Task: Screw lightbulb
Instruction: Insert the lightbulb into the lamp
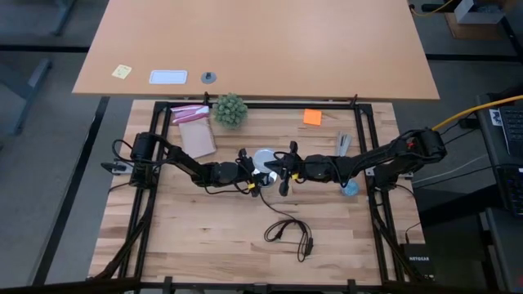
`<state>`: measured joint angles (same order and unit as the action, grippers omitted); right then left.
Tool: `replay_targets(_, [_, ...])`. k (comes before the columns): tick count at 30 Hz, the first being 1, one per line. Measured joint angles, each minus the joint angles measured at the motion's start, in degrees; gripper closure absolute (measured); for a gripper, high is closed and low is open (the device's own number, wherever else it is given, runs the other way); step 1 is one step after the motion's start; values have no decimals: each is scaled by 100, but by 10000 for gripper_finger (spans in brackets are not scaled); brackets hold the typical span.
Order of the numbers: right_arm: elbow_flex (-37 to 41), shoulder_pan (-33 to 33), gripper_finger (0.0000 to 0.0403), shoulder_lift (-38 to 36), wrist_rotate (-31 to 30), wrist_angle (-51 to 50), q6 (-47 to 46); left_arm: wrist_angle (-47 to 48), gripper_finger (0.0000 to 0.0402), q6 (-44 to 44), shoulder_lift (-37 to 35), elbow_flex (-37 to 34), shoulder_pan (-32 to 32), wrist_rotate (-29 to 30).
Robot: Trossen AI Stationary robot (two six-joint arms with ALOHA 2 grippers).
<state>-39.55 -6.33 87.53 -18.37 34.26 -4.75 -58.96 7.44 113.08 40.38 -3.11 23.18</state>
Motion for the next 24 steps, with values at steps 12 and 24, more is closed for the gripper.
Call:
replay_targets(12, [0, 1, 382, 0, -2, 2, 4, 44, 246, 358, -11, 8, 0, 3])
replay_targets(24, [0, -6, 382, 0, 7, 0, 2, -115, 246, -374, 4, -4, -20, -2])
